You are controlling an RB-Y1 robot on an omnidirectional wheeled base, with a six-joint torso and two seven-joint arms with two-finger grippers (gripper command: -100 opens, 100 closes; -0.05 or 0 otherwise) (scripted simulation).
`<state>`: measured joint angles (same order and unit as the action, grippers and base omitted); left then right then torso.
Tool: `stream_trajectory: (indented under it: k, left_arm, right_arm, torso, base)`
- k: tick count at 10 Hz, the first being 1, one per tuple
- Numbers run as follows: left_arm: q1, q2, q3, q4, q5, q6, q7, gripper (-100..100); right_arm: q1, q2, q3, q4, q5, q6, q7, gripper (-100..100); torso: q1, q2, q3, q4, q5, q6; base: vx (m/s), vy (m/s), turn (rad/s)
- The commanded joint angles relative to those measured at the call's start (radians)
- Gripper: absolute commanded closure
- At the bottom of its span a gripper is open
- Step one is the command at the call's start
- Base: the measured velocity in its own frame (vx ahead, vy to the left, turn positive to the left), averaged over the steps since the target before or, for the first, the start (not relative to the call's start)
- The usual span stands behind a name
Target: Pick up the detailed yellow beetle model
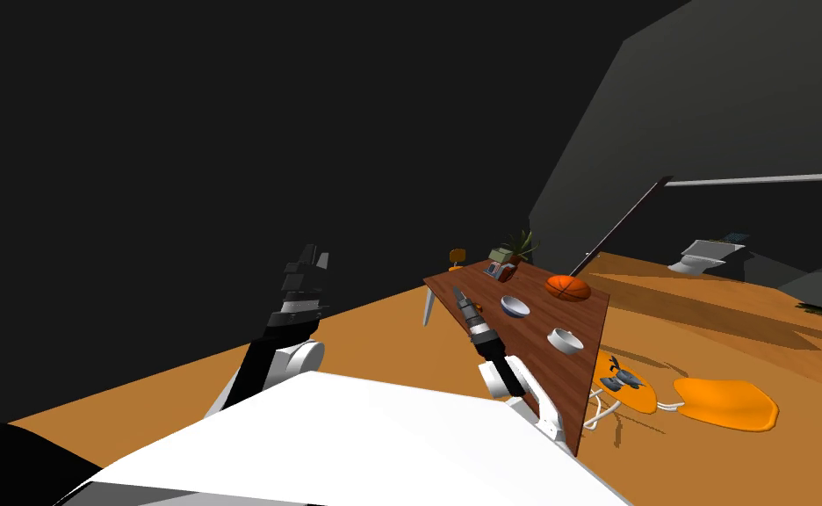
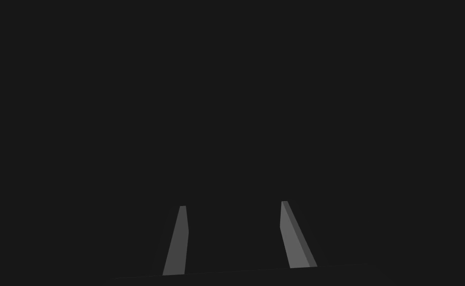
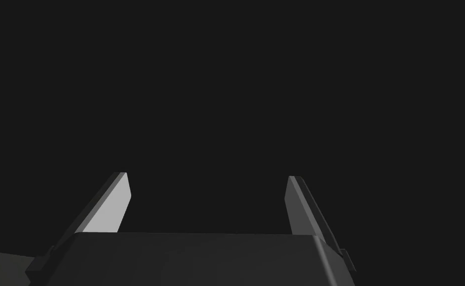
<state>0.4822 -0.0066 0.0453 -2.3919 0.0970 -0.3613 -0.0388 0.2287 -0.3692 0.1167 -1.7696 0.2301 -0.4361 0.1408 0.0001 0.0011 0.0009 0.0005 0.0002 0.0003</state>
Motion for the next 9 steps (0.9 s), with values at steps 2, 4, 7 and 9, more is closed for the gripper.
stream_trajectory:
  k: [2,4,7,9]
  left_arm:
    - [0.000,0.000,0.000,0.000,0.000,0.000,0.000,0]
    - [0.000,0.000,0.000,0.000,0.000,0.000,0.000,0]
    - [0.000,0.000,0.000,0.000,0.000,0.000,0.000,0]
    - [0.000,0.000,0.000,0.000,0.000,0.000,0.000,0]
  right_arm:
    - [-0.030,-0.028,0.013,0.078,0.027,-0.007,0.008,-100]
    - [-0.056,-0.058,0.027,0.135,0.053,-0.006,0.014,-100]
    - [-0.105,-0.113,0.058,0.237,0.104,-0.004,0.026,-100]
    - [-0.128,-0.139,0.076,0.309,0.130,-0.003,0.033,-100]
  torso:
    - [0.001,0.000,0.000,0.000,0.000,0.000]
    - [0.001,0.000,0.000,0.000,0.000,0.000]
    - [0.001,0.000,0.000,0.000,0.000,0.000]
    - [0.000,-0.001,0.000,0.000,0.000,0.000]
  base:
    - [-0.022,0.020,0.042]
    - [-0.028,0.030,0.037]
    - [-0.018,0.021,0.047]
    - [-0.006,0.015,0.049]
